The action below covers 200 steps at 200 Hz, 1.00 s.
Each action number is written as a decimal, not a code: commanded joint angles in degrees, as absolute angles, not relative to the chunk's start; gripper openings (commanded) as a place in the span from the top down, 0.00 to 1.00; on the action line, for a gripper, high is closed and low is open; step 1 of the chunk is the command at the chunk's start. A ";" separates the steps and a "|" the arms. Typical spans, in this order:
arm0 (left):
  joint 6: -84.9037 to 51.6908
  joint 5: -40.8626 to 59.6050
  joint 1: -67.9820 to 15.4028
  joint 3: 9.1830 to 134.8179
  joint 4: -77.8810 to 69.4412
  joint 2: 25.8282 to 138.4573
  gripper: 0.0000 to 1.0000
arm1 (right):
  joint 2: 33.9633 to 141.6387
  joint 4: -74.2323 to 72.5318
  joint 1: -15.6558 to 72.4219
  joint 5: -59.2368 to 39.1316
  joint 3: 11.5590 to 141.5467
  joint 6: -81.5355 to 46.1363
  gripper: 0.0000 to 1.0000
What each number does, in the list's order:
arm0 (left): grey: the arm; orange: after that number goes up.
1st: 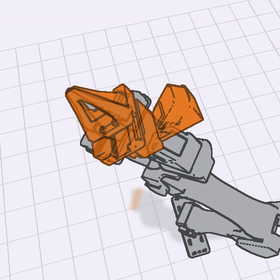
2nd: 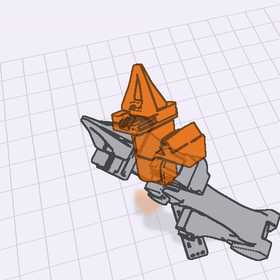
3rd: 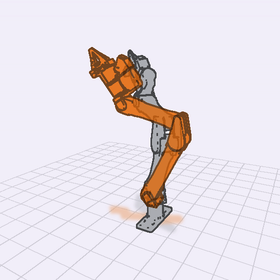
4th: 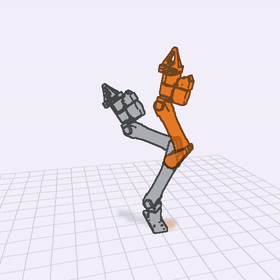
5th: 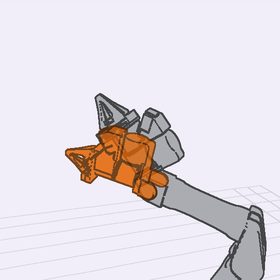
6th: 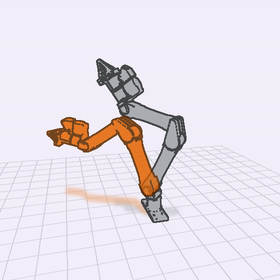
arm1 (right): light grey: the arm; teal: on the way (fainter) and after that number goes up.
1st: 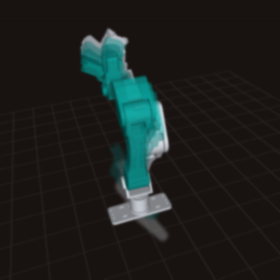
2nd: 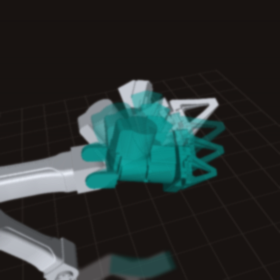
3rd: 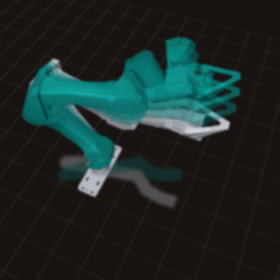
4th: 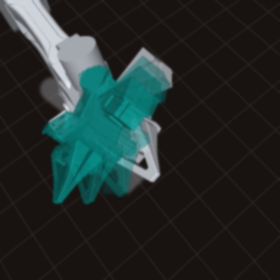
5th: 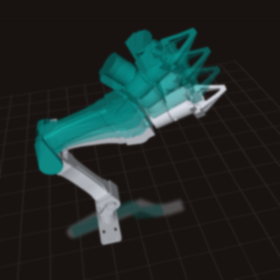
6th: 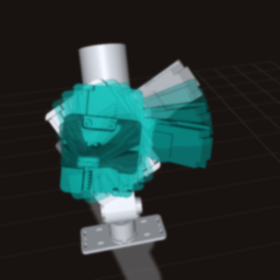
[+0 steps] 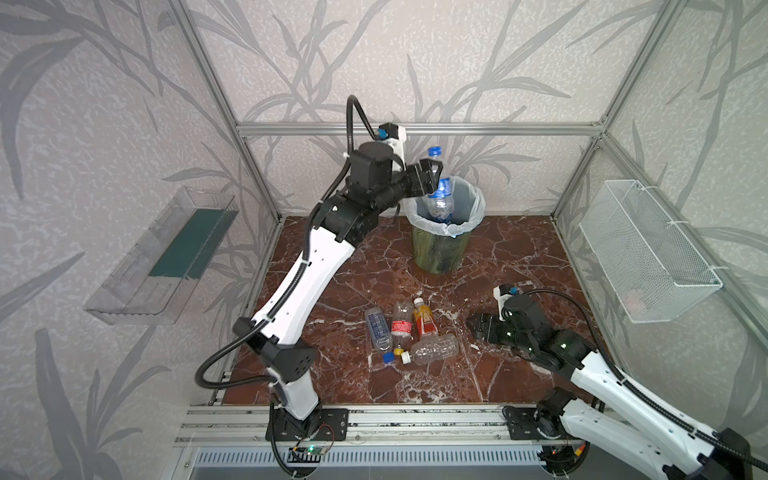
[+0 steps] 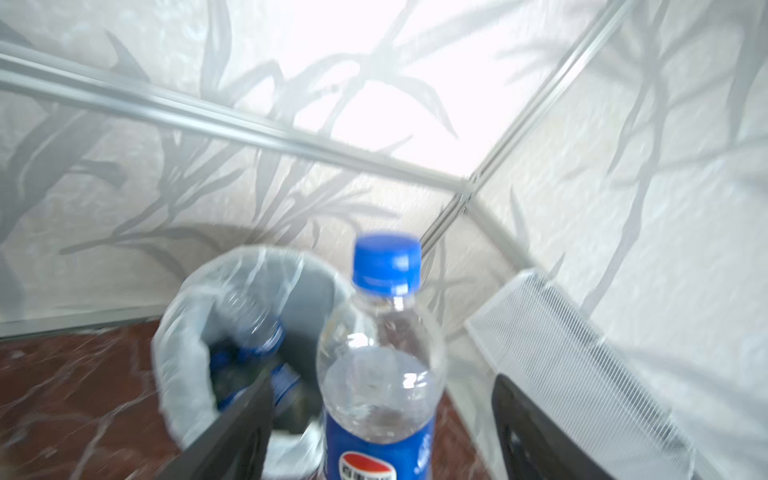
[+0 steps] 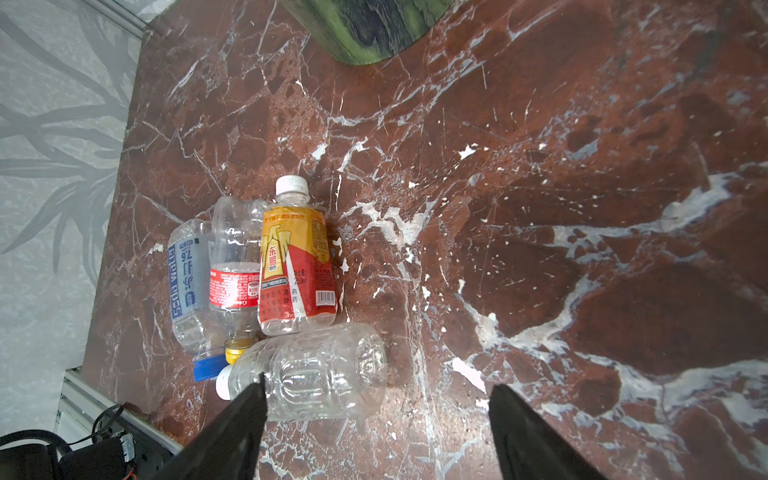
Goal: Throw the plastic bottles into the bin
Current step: 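Open the left gripper over the bin to drop the bottle, then pull the left gripper back while the right gripper reaches toward the crumpled bottle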
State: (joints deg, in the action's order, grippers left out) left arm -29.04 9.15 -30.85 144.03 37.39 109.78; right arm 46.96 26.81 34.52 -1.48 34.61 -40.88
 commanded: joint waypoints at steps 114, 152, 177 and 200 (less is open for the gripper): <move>-33.44 -2.57 -31.88 78.33 39.23 68.29 0.02 | 46.63 27.41 33.81 -3.66 33.24 -41.86 0.16; -36.30 -5.45 -31.59 62.20 36.84 56.89 0.02 | 50.23 28.16 35.12 -5.47 34.64 -43.36 0.17; -38.70 -6.05 -30.71 55.17 37.22 52.19 0.02 | 51.45 27.68 38.56 -3.70 35.27 -47.41 0.16; -40.29 -6.15 -29.71 50.82 37.21 49.11 0.02 | 52.57 26.82 42.39 -1.74 35.34 -52.78 0.16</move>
